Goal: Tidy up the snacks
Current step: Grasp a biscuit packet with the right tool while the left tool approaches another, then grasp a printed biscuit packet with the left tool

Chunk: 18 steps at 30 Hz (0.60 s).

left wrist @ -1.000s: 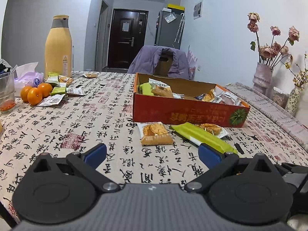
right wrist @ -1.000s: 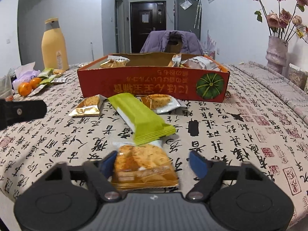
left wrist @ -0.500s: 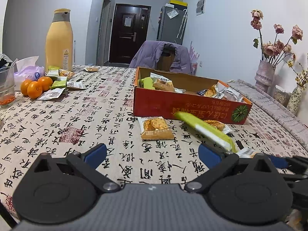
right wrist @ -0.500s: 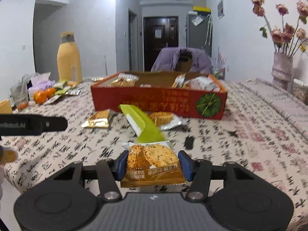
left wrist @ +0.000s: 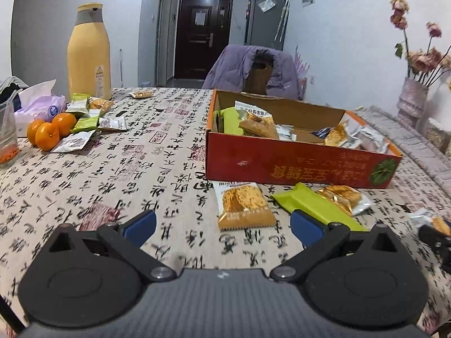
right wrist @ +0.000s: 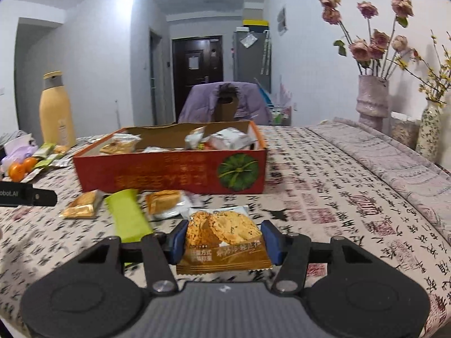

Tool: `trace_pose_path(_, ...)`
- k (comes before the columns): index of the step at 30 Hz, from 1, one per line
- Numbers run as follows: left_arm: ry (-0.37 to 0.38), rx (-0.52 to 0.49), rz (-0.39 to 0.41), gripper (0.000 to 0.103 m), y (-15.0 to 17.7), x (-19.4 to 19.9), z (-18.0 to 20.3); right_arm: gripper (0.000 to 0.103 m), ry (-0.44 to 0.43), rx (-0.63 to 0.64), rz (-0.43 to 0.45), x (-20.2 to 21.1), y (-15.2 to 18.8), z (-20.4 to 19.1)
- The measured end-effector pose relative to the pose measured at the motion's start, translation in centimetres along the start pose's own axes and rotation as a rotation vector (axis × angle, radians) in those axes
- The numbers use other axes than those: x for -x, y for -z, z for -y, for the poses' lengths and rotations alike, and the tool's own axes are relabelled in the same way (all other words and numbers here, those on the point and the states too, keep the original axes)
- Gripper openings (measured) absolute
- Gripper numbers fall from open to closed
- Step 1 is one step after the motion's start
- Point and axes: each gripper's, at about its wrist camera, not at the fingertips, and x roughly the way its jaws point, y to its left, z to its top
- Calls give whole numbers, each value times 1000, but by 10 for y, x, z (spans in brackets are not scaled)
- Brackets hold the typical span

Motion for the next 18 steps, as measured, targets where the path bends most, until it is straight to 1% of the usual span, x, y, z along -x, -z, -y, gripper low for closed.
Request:
trace_pose_path(5,-29,-8,-49,103,-10,-31,11,54,29,-14,-2,-13,-3,14)
trace_pose_path(9,-59,-14,-68,103,-13,-49,21,54,38,-18,-7,-20,-5,20)
trace_pose_path(11,-83,-8,-87,98,-14,-59,24,54,37,-17,-11,-22,-6,21)
trace_pose_path(13,-94,-6,-104,90,-15,-66,25,54,36,-16,-11,-23,-7,23)
trace_pose_path(14,-99,-6,-112,89,-15,-69,26,54,34,-15,-11,-24,-7,23)
trace_pose_path(17,-101,-10,-128,82,-16,-75,29,54,28,-10,-10,-25,-10,23)
trace_pose_path(18,-96,-10,-131,78,-16,-77,30,54,25,-7,-9,-26,-11,23)
